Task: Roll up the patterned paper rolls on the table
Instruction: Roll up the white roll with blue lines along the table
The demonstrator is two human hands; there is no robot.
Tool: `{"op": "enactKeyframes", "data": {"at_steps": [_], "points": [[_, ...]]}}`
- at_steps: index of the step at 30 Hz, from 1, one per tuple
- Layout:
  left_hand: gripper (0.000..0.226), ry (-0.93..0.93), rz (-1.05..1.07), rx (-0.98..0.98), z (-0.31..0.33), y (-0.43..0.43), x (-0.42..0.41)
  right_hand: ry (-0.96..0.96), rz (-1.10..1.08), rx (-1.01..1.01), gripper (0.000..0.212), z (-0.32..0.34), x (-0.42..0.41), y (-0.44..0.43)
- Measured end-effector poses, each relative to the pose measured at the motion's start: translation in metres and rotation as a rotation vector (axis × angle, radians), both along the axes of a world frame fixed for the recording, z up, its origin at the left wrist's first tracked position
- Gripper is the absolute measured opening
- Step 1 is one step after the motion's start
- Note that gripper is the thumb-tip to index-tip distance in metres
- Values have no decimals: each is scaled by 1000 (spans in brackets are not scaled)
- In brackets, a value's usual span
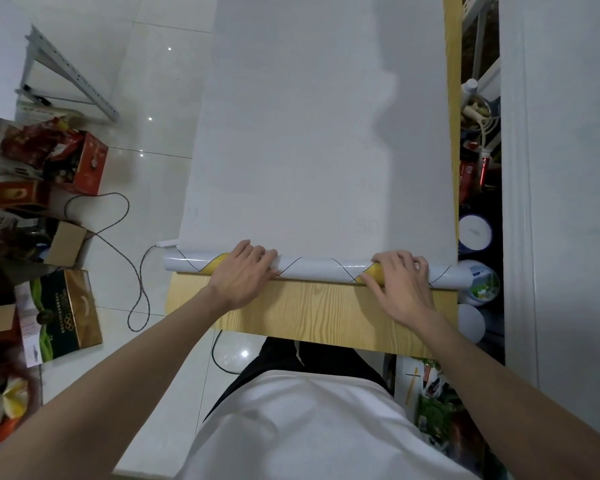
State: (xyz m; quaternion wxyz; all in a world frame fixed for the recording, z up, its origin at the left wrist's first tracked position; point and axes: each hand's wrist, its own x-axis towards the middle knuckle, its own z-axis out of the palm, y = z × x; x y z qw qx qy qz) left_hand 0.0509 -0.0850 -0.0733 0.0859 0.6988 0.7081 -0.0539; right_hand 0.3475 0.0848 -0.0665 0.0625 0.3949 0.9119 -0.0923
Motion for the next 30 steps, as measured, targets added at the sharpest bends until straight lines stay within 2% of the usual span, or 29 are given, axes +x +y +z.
{"op": "enactKeyframes", "data": {"at_steps": [4,7,11,15,18,22,27,30], "points": [[63,74,5,-38,3,3,-1,-79,33,-2,60,2,2,3],[60,61,6,-21,4,5,0,-71,59,38,55,3,1,5],[55,-10,-10,50,2,0,0,1,-16,2,44,3,0,3],[57,41,26,41,-2,-4,0,-34,0,25,53,-2,6,1],[51,38,33,69,-1,-4,-2,-46,38,76,49,-2,7,4],[44,-17,14,52,-1,-6,-7,-5,-5,16,44,-1,5,7],[60,52,52,20,3,-3,-4,-21,48,-14,55,-1,5,7],[59,59,51,14,5,-1,-2,-41,60,14,54,2,4,8]]}}
